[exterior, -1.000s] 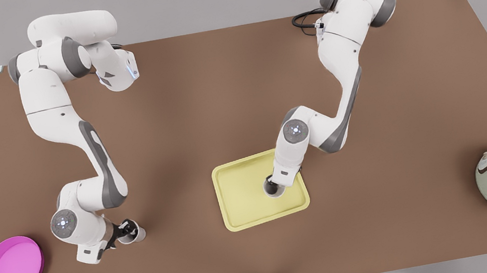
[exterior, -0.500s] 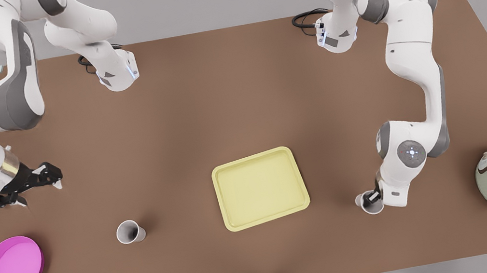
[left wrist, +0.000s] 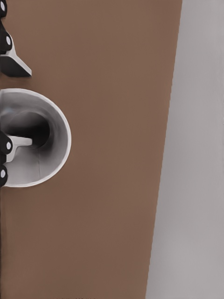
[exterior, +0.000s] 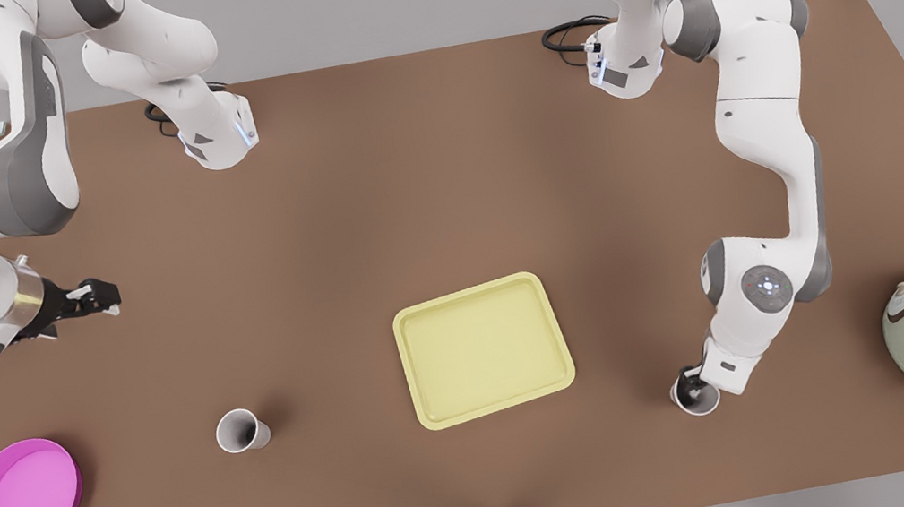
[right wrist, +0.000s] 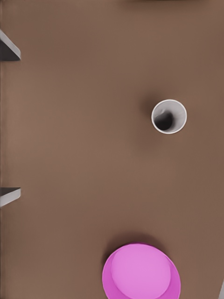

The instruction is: Use the left arm to pick up the white IKEA cup from the tray and place it on the middle-left position; use the right arm to pick up the white IKEA cup from the tray and place it on the middle-right position

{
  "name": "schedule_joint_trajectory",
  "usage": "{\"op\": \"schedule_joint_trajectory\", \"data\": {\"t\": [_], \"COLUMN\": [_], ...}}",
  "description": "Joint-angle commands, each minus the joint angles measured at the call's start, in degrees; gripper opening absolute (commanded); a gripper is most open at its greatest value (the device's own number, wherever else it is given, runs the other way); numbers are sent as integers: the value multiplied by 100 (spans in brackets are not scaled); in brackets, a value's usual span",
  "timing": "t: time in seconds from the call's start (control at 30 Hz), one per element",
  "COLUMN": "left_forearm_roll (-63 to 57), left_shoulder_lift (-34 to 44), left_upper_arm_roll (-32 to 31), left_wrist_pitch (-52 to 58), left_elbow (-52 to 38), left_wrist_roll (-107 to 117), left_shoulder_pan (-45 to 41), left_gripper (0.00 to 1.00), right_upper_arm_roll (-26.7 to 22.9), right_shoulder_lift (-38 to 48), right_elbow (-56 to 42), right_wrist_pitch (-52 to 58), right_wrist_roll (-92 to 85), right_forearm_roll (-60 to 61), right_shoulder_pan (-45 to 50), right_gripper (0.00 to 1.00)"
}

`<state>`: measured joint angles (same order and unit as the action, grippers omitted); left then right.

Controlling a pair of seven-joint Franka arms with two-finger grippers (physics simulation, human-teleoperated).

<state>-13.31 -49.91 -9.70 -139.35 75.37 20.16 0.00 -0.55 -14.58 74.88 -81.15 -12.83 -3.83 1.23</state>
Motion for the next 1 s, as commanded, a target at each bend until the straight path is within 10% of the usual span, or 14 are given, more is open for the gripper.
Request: {"op": "schedule_joint_trajectory", "data": {"t": [0.0,0.53,0.73,0.8,0.97], "left_forearm_roll": [-304,-304,1398,1568,1559], "left_shoulder_lift": [16,130,2747,4673,4516], "left_upper_arm_roll": [3,-6,-111,-41,-32], "left_wrist_pitch": [4,320,4492,4004,4056], "left_elbow": [-5,66,83,2077,1656], "left_wrist_roll": [-1058,-1198,-1822,-1823,-1814], "left_shoulder_pan": [0,35,298,343,413], "left_gripper": [100,100,100,100,100], "right_upper_arm_roll": [2,-16,-42,-59,-77], "right_shoulder_lift": [-1,25,25,25,25], "right_elbow": [0,-9,-9,-9,-9], "right_wrist_pitch": [108,125,125,125,125], "right_wrist_roll": [571,536,528,528,519], "right_forearm_roll": [5,5,-4,-4,-13], "right_shoulder_pan": [0,9,0,9,0], "right_gripper": [100,100,100,100,100]}}
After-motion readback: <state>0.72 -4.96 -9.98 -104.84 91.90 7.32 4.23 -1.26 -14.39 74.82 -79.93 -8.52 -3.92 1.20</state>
